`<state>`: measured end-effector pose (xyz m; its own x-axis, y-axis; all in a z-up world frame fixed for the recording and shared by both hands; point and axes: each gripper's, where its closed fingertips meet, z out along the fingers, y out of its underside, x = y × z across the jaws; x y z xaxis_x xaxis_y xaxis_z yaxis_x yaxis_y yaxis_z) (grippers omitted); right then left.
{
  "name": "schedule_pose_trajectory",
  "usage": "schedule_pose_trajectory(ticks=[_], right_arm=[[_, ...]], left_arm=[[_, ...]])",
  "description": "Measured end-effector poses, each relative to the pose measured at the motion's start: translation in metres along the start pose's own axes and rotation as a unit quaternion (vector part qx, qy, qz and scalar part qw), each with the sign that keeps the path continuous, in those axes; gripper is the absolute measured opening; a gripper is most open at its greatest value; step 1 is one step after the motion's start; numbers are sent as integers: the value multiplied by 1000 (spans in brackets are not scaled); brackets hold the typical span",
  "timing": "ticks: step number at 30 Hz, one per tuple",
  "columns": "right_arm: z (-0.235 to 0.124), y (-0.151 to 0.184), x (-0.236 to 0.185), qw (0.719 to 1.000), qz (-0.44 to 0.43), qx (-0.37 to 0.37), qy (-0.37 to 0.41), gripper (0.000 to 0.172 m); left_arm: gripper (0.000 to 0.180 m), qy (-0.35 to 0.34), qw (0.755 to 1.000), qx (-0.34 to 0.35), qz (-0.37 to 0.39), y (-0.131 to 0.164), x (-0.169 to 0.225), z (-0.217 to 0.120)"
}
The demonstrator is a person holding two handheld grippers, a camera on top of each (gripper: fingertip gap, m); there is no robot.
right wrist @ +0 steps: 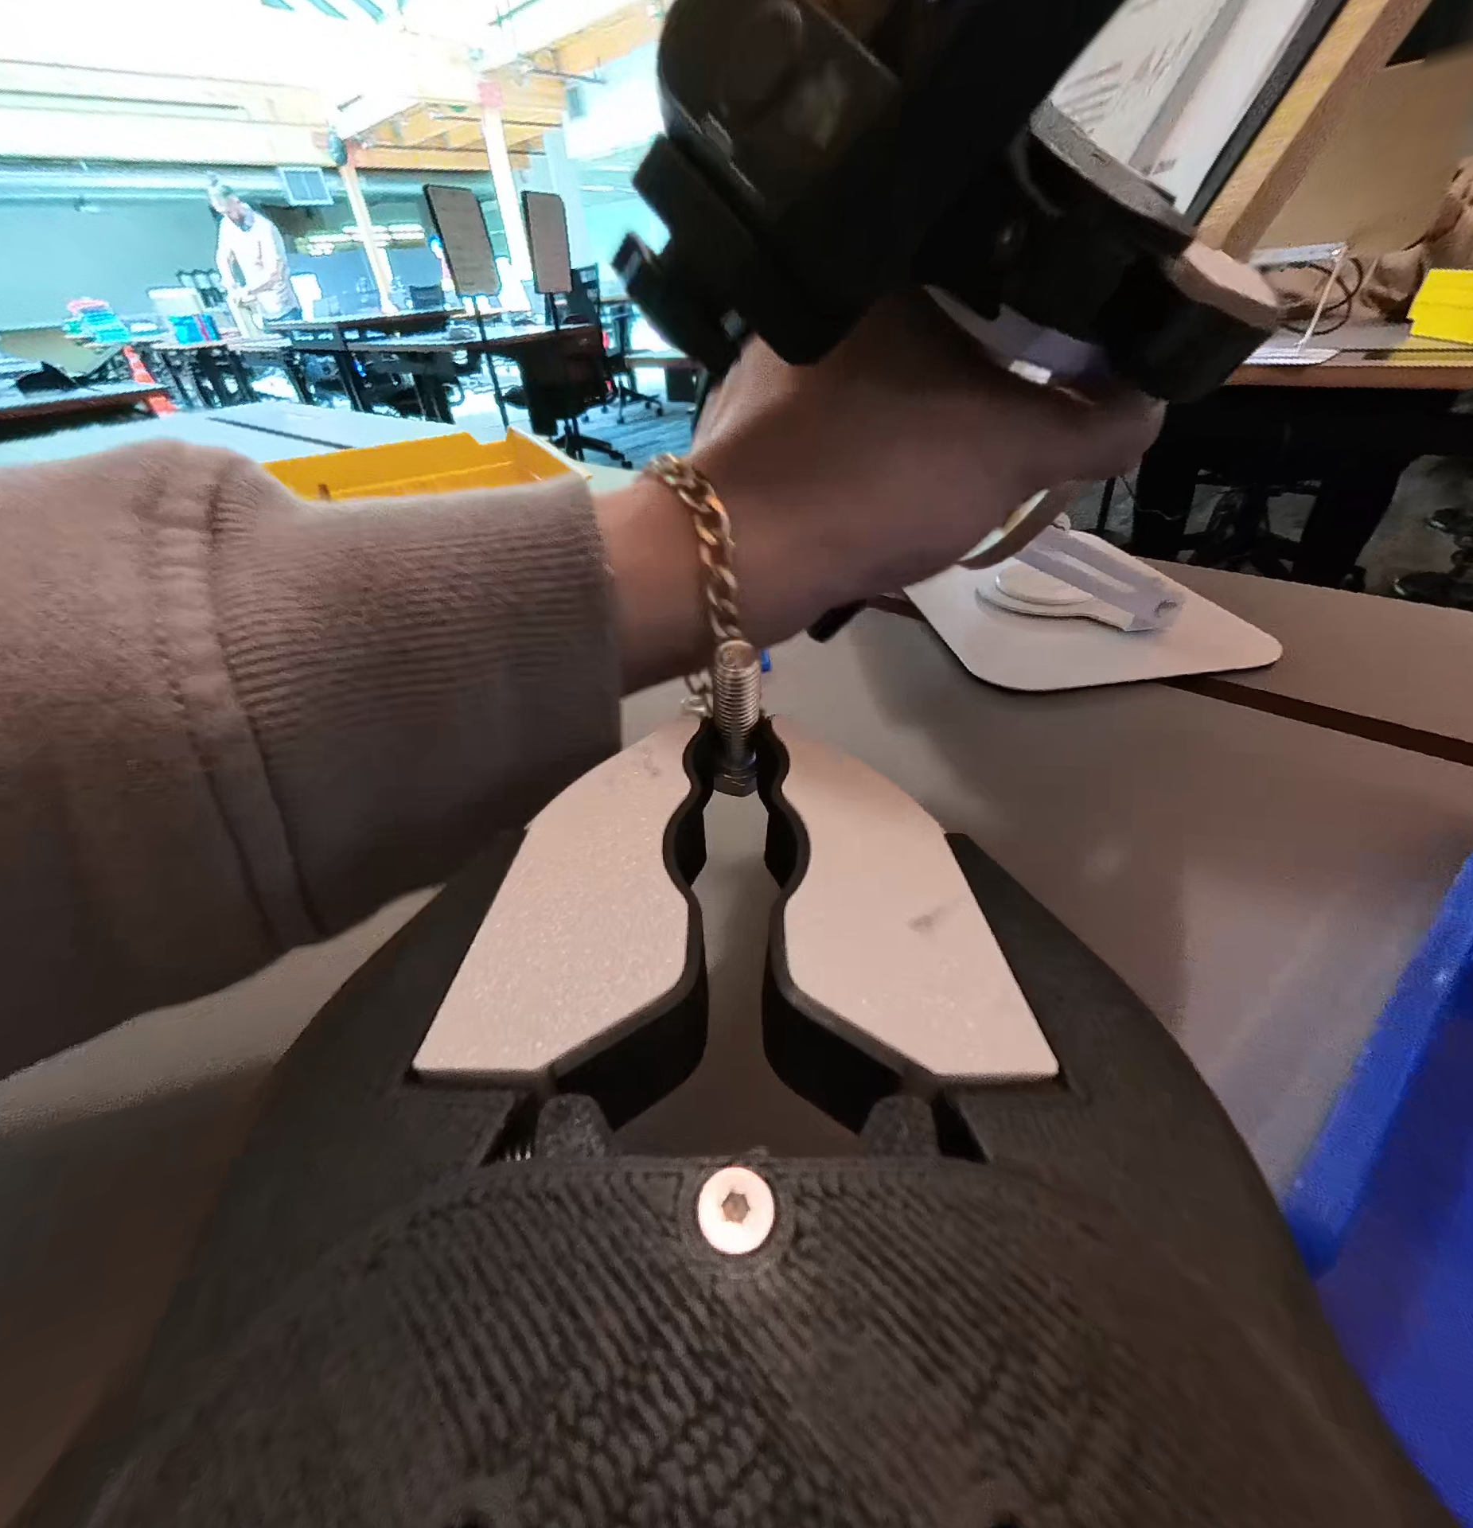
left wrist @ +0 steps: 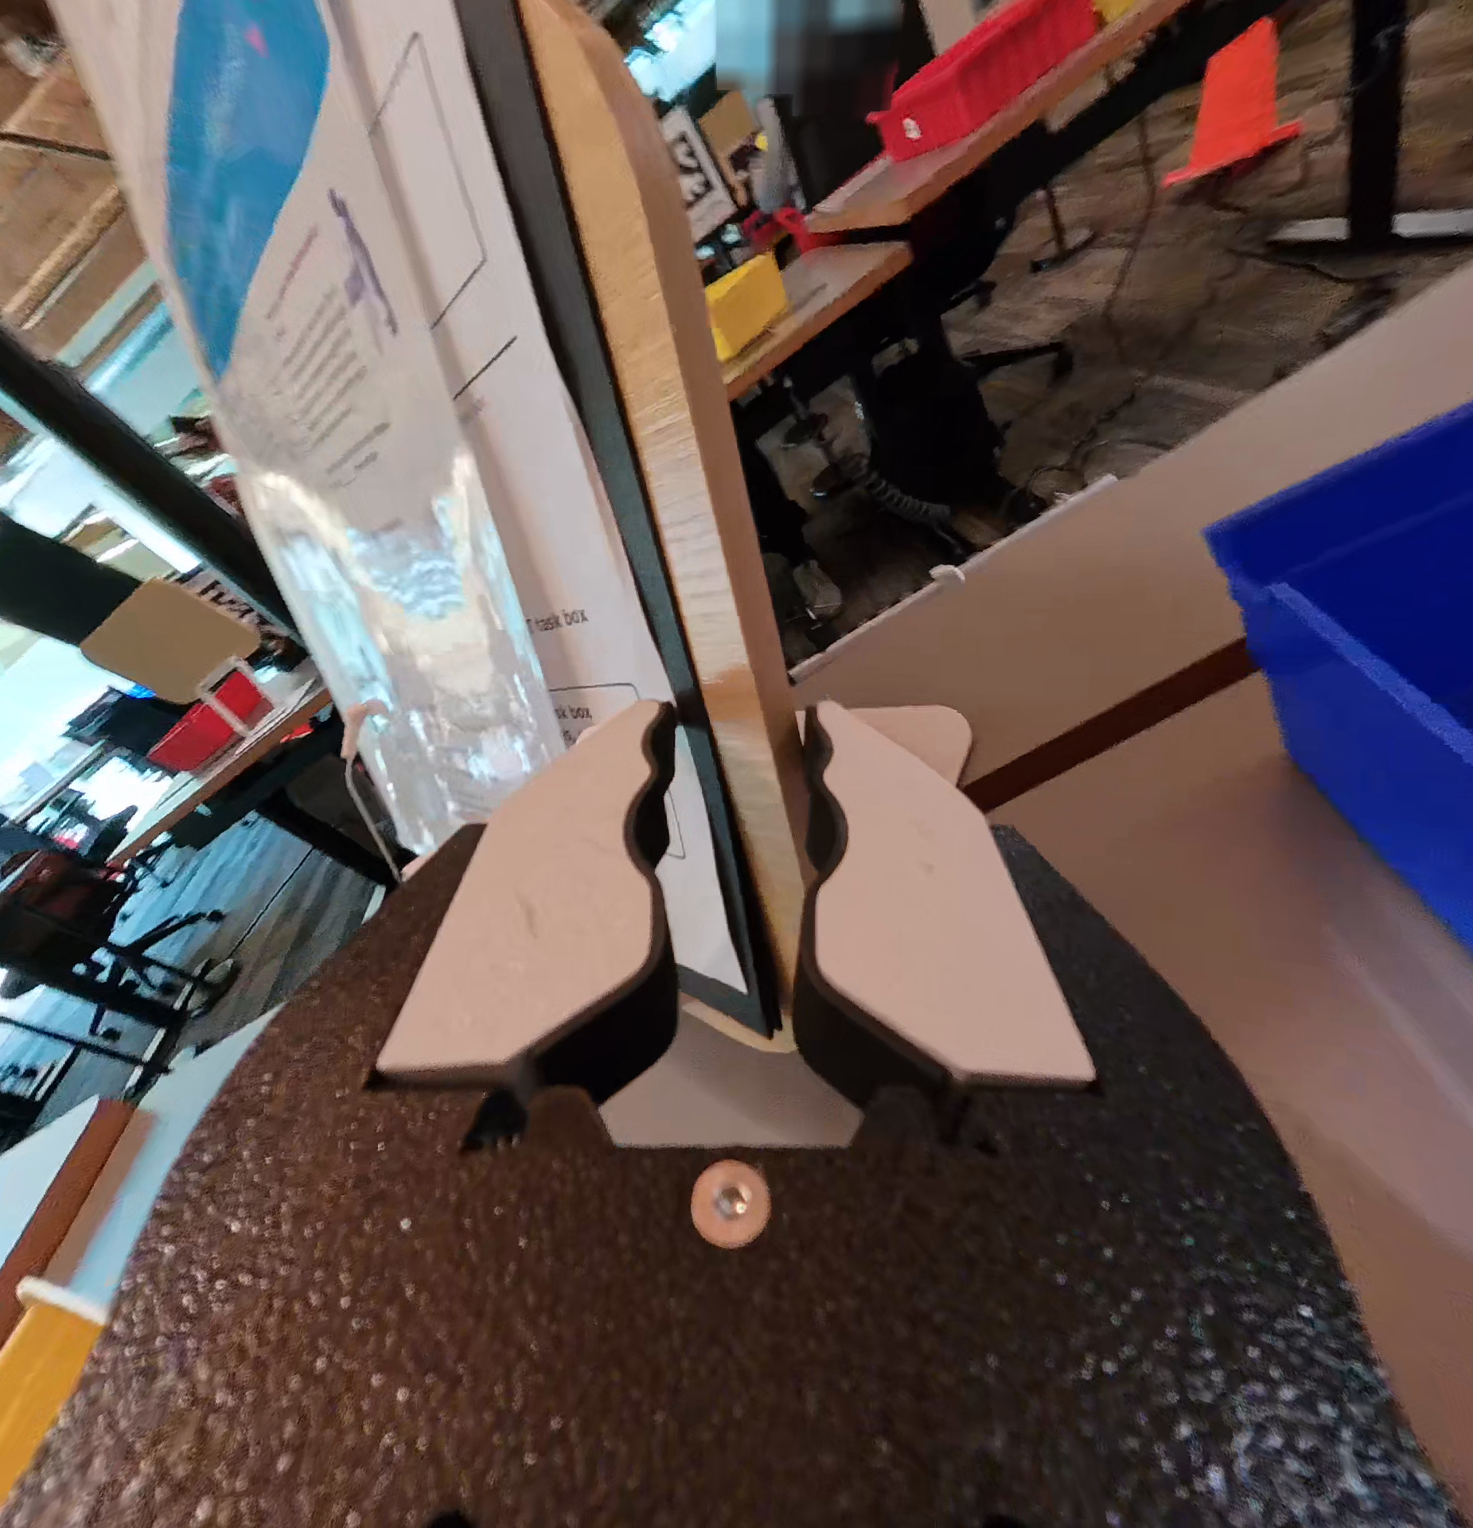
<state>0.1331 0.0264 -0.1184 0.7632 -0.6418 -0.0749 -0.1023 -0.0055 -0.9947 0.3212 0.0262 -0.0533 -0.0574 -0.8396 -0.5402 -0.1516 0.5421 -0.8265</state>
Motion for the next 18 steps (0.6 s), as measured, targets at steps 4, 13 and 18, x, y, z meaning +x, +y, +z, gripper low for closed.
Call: schedule_pose_trajectory(ticks=[4,13,18], right_arm=[[0,-1,1,1000,9,12,4,9],[6,-1,-11,1000,-4,17,3,9],[6,-1,-17,1000,-19,15,-13,9]], left_arm=[[41,135,990,35,-21,-2,0,-14],[79,298,911,110,-262,14,-192,39],[73,286,876,187,-340,42,-254,123]])
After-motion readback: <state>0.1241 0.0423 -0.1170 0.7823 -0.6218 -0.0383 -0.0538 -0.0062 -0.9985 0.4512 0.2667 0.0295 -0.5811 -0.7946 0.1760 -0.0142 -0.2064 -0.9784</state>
